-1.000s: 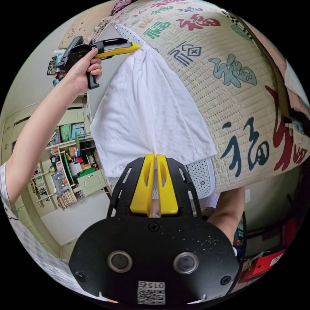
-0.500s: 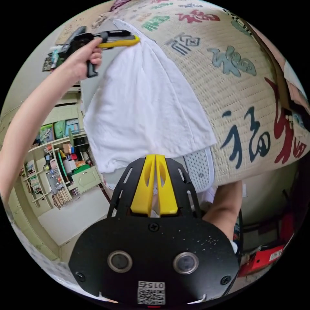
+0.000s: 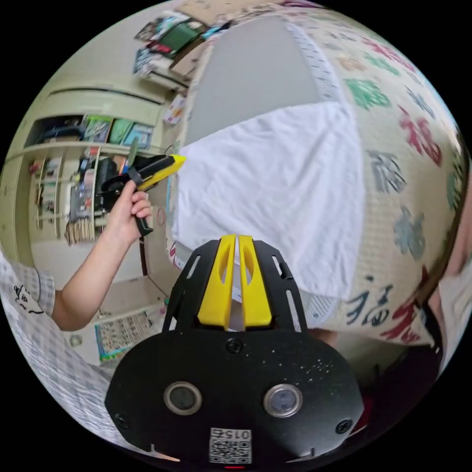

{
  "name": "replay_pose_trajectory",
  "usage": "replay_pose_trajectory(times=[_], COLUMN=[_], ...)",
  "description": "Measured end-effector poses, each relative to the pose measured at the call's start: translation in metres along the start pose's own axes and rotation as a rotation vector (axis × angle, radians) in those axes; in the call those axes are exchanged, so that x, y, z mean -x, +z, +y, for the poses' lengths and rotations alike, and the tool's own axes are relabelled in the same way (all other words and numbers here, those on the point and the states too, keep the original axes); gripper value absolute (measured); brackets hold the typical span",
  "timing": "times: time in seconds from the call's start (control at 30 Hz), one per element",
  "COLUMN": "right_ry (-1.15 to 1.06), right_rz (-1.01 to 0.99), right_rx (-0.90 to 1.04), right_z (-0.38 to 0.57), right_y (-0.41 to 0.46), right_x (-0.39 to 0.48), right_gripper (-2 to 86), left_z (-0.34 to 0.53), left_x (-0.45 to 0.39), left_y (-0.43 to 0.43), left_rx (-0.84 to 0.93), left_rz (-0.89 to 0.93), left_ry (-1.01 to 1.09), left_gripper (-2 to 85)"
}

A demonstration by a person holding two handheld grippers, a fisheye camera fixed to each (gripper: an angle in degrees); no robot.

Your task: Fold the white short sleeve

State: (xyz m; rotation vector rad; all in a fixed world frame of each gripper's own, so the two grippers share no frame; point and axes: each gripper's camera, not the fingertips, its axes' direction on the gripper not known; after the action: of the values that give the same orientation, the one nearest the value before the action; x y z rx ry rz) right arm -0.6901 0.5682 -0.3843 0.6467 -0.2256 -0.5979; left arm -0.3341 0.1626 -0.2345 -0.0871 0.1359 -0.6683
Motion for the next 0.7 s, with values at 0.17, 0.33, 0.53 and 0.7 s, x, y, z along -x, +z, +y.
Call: replay_pose_trajectory(times=[0.17,0.33,0.53,0.7], right_ry=[-0.315,-0.417,-0.397,-0.310], right_rz=[0.046,0.142,0.268,0.163], right_rx=[0.144,0.342,0.378,0.404], right_z=[-0.075,-0.102,-0.101,-0.105], right_y=[0.081,0.165,0.179,0.170], right_x=[0.122,0.170,0.168,0.136], right_gripper=[5.9,8.1,1.3,0.7], left_z=[-0.041,-0.082,-0.106,-0.109], left_x=[0.065,0.076,0.060,0.039], left_y=[-0.038,-0.020,0.007,0.019], left_rx=[-0.079,0.007,0.089,0.150], left_rz=[-0.025,0.049,-0.032,-0.124], left_ry=[-0.133,-0.112,-0.047,0.010], left_gripper=[-0.8,-0.5,-0.8,-0.8])
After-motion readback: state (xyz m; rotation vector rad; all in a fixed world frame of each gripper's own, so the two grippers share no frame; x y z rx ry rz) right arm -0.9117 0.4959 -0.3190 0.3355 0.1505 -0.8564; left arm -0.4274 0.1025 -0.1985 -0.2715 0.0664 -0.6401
